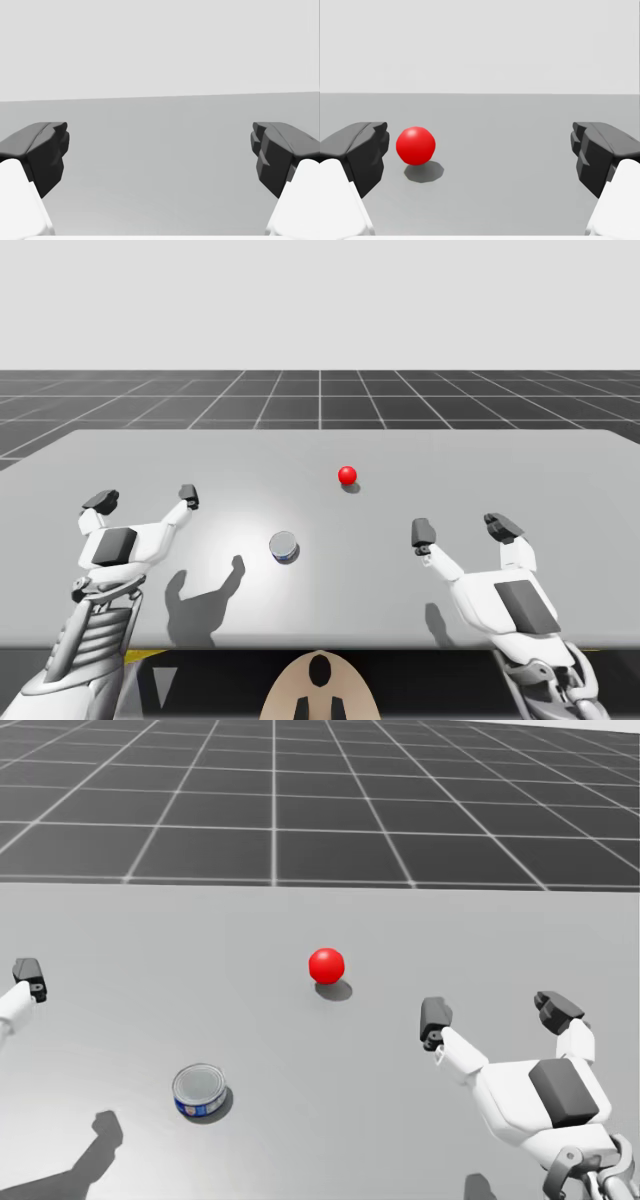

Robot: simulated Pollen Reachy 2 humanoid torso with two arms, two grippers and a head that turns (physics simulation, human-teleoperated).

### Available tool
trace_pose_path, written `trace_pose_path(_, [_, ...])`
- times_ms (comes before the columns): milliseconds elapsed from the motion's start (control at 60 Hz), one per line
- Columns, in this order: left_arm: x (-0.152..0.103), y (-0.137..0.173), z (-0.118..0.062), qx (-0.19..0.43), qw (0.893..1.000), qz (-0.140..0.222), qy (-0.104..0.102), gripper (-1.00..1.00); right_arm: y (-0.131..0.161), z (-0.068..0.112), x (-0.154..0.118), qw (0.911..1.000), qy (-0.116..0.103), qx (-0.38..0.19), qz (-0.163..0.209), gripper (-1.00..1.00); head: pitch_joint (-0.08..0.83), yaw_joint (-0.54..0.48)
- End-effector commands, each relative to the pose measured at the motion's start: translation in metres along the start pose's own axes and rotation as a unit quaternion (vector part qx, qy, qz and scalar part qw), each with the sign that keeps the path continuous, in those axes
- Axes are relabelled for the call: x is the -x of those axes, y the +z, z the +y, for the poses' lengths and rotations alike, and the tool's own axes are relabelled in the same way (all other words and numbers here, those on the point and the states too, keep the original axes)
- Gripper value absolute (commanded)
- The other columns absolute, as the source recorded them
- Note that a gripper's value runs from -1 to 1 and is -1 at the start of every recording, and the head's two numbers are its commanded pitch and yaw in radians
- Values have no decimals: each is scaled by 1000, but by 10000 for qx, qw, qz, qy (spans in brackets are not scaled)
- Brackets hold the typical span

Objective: Watch the red light. When it turns green, pick up the object.

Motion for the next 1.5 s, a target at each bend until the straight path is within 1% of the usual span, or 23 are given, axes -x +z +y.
trace_pose_path(17, [0,0,0,10,10000,4,-6,-1000,0,2,1,10000,-66,50,-9,-1000,457,-100])
trace_pose_path(117, [1,-1,0,16,10000,7,-11,-1000,0,2,2,10000,-40,62,-15,-1000,456,-100])
trace_pose_path(150, [1,-1,0,20,10000,8,-13,-1000,0,2,2,10000,-81,42,-5,-1000,456,-100])
trace_pose_path(317, [1,-1,0,25,10000,9,-19,-1000,0,1,1,10000,-46,58,-20,-1000,458,-100])
trace_pose_path(350, [0,-1,0,26,10000,10,-19,-1000,0,1,1,10000,-73,42,-10,-1000,458,-101])
trace_pose_path(467, [0,-1,-1,29,10000,13,-23,-1000,0,1,1,10000,-27,65,-24,-1000,457,-100])
trace_pose_path(500, [0,-1,-1,31,10000,15,-27,-1000,0,1,1,10000,-50,48,-17,-1000,457,-100])
trace_pose_path(783, [0,0,-1,39,10000,20,-35,-1000,0,1,2,10000,-14,63,-30,-1000,456,-95])
trace_pose_path(817, [0,0,-1,40,10000,19,-36,-1000,0,1,2,10000,-38,50,-22,-1000,456,-95])
trace_pose_path(917, [0,0,-1,42,10000,20,-36,-1000,0,1,2,10000,-5,64,-33,-1000,456,-95])
trace_pose_path(967, [0,0,-1,43,10000,22,-38,-1000,0,1,2,10000,-32,50,-25,-1000,455,-95])
trace_pose_path(1067, [0,0,-1,42,10000,23,-37,-1000,0,1,2,10000,-2,64,-35,-1000,456,-95])
trace_pose_path(1267, [1,-1,-1,48,10000,29,-39,-1000,0,1,2,10000,-18,55,-27,-1000,455,-95])
trace_pose_path(1500, [1,0,-1,64,10000,39,-49,-1000,0,1,2,10000,25,73,-41,-1000,455,-95])
